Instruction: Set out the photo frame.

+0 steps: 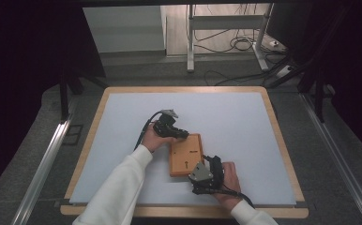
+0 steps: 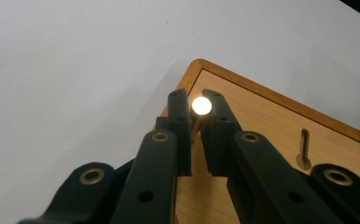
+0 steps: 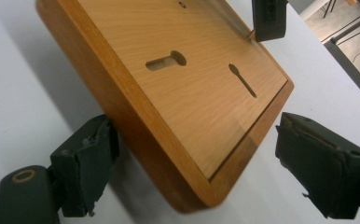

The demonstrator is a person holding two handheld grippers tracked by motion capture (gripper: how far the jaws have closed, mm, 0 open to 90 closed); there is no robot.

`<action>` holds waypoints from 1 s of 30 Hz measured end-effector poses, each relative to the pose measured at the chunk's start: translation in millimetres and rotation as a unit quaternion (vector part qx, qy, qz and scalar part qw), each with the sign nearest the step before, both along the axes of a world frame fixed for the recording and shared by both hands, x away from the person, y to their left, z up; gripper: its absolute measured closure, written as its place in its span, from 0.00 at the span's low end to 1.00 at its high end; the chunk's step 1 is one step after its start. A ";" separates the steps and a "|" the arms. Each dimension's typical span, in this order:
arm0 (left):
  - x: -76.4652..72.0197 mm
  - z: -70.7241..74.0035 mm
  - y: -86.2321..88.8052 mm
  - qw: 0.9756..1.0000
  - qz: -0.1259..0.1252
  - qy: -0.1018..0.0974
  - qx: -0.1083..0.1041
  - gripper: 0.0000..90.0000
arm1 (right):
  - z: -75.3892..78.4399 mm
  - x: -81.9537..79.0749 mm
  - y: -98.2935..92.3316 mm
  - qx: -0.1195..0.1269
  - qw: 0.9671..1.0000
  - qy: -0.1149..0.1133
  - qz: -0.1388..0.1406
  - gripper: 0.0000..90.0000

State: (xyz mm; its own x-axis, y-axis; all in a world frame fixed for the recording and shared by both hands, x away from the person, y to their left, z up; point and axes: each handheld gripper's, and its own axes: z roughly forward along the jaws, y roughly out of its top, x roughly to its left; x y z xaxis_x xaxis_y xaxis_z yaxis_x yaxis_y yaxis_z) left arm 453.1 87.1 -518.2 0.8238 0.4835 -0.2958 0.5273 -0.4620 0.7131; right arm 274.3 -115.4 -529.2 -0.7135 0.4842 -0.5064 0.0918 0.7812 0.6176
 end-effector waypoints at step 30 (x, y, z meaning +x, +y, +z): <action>-28.9 21.5 31.4 0.994 0.078 -0.069 0.023 0.58 | 18.6 4.5 2.8 0.006 0.999 -0.028 0.030 0.42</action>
State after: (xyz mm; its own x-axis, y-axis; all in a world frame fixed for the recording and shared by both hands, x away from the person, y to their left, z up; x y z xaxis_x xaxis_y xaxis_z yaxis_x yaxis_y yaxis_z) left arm 424.2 118.5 -496.7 0.7688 0.6193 -0.1595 0.4933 -0.4155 0.7642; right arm 278.8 -112.6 -510.6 -0.7121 0.4485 -0.5401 0.0112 0.7765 0.6300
